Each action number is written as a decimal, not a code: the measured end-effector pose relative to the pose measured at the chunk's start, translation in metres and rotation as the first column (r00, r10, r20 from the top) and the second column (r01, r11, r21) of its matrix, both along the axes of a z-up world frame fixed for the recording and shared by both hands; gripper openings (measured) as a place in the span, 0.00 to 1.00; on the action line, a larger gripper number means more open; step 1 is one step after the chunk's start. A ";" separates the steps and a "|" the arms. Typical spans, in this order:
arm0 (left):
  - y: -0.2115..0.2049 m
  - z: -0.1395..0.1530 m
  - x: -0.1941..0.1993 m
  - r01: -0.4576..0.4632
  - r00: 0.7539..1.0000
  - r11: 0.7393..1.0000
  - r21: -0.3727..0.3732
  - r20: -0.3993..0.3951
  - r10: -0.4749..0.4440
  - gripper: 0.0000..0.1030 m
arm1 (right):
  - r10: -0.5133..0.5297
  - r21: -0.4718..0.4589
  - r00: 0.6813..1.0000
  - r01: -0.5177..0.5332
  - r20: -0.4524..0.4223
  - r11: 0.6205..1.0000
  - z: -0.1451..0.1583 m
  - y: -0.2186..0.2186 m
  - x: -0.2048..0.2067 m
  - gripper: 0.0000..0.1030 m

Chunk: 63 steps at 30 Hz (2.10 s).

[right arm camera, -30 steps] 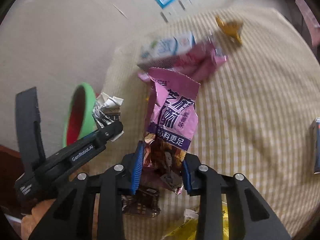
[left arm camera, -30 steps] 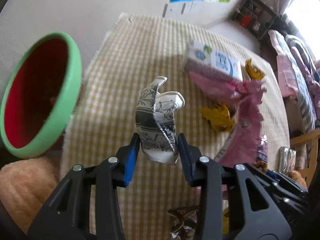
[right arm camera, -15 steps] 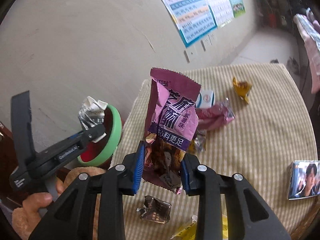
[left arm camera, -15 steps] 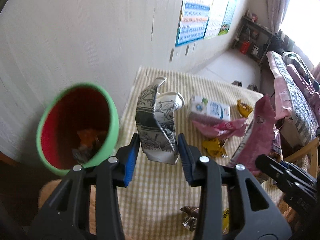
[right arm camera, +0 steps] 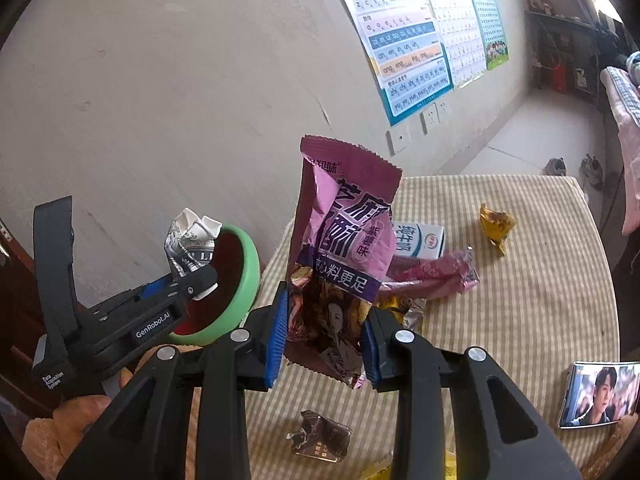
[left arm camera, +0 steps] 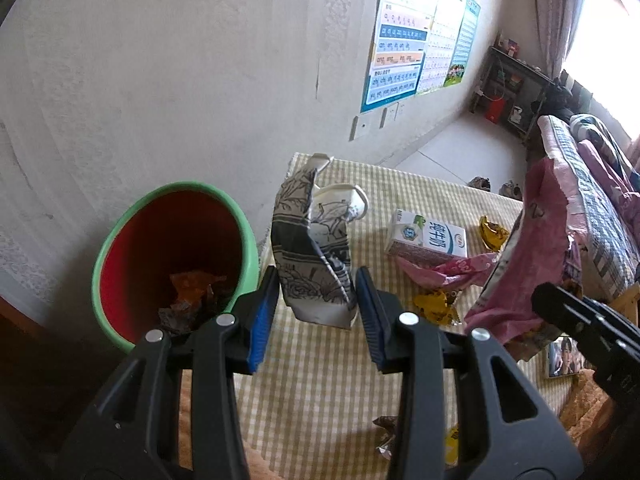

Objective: Collect trash
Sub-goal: 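Lift and carry the patterned paper and pink snack bag over the red bin, then open both tools to drop the paper and pink bag into the bin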

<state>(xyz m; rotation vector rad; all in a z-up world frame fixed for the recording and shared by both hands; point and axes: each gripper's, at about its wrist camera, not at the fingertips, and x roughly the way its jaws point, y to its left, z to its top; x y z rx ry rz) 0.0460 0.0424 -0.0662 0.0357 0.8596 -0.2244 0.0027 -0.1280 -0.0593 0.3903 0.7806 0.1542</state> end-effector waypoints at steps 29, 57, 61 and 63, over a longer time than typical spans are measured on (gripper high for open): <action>0.089 -0.008 0.008 -0.181 0.983 0.983 0.009 0.011 0.181 0.37 | 0.195 -0.028 0.980 -0.196 -0.050 0.980 -0.008 0.075 0.041 0.31; 0.183 -0.037 0.044 -0.334 0.941 0.943 -0.010 -0.058 0.333 0.28 | 0.389 -0.114 0.916 -0.399 -0.099 0.910 -0.022 0.183 0.135 0.32; 0.189 -0.042 0.047 -0.348 0.935 0.937 -0.020 -0.072 0.346 0.28 | 0.402 -0.126 0.909 -0.414 -0.111 0.902 -0.026 0.193 0.142 0.32; 0.190 -0.043 0.048 -0.353 0.933 0.935 -0.021 -0.074 0.351 0.28 | 0.415 -0.114 0.902 -0.428 -0.119 0.896 -0.029 0.197 0.145 0.34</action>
